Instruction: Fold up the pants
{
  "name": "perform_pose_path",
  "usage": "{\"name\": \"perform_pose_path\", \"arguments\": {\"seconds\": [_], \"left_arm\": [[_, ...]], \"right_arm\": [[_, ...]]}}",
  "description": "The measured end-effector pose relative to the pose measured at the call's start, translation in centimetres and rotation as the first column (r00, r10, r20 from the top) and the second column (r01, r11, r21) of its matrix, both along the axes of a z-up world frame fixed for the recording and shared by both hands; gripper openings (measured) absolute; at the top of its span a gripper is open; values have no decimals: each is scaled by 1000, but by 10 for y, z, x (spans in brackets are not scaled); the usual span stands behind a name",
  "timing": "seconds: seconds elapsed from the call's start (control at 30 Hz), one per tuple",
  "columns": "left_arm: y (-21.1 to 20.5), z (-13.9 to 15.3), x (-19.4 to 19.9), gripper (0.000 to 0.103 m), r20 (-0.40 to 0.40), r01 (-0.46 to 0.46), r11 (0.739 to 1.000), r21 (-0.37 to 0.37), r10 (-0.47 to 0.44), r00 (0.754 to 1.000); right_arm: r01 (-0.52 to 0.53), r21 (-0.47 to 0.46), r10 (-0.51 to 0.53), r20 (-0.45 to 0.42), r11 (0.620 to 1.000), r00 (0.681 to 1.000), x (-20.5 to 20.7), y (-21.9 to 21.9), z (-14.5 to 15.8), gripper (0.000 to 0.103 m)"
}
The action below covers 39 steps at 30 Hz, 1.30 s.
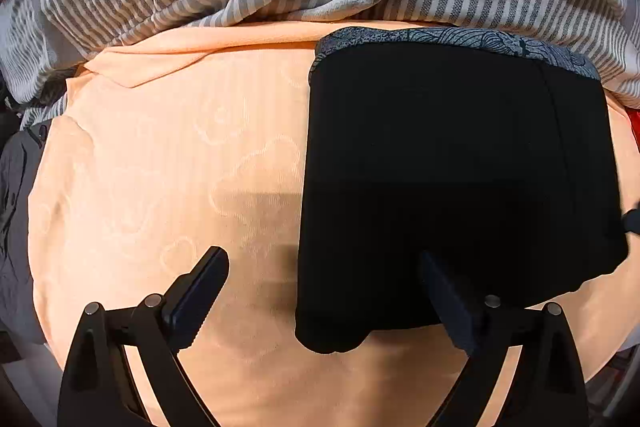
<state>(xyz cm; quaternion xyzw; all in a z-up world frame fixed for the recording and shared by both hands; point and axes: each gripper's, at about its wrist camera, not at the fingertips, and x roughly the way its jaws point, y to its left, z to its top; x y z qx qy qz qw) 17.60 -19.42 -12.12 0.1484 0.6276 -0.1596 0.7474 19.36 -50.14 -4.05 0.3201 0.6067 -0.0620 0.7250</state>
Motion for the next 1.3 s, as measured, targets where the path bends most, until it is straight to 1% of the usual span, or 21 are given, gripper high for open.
{"name": "perform_pose_path", "arguments": {"seconds": [0.1,0.13,0.2,0.3,0.4,0.47,0.57,0.73,0.9,1.0,1.17,1.27,1.3], "left_arm": [[-2,-1,-2,96,1,9,1000,5,-9,1000],[-1,-1,-3,96,7,11,1000,3,-11,1000],[-1,-3,-3,96,3,10,1000,0,-10,1000],[0,0,-3,96,1,6,1000,-1,-6,1000],[-3,8,-2,96,16,19,1000,2,-19,1000],[-4,13,-1,96,19,26,1000,-2,-26,999],[-6,17,1,96,19,22,1000,-7,-22,1000],[-10,22,5,96,23,20,1000,-13,-20,1000],[-11,23,7,96,24,14,1000,-9,-14,1000],[-10,23,10,96,19,4,1000,-1,-4,1000],[-15,22,17,96,2,-3,1000,-15,3,1000],[-21,23,18,96,2,8,1000,-18,-8,1000],[-22,23,19,96,3,11,1000,-18,-11,1000]], "right_arm": [[51,68,-47,-49,996,998,-1,-8,-24,100],[81,87,-78,-44,993,996,-3,-12,-25,100],[97,103,-95,-29,990,995,-7,-16,-22,100],[87,84,-84,-41,993,996,-8,-17,-15,100],[64,54,-63,-25,996,998,-6,-18,-2,100],[34,4,-34,-35,999,999,-1,-15,4,100],[-5,-68,1,-60,998,998,6,-11,4,101],[-24,-114,17,-65,993,998,8,-10,6,101],[-9,-101,1,-72,995,997,12,-12,1,102],[-5,-110,-4,-78,994,997,14,-10,-1,102],[-4,-131,-11,-112,991,994,13,-10,-9,102],[6,-135,-20,-103,991,994,12,-14,-7,102],[16,-125,-26,-80,992,996,13,-15,-3,102]]}}
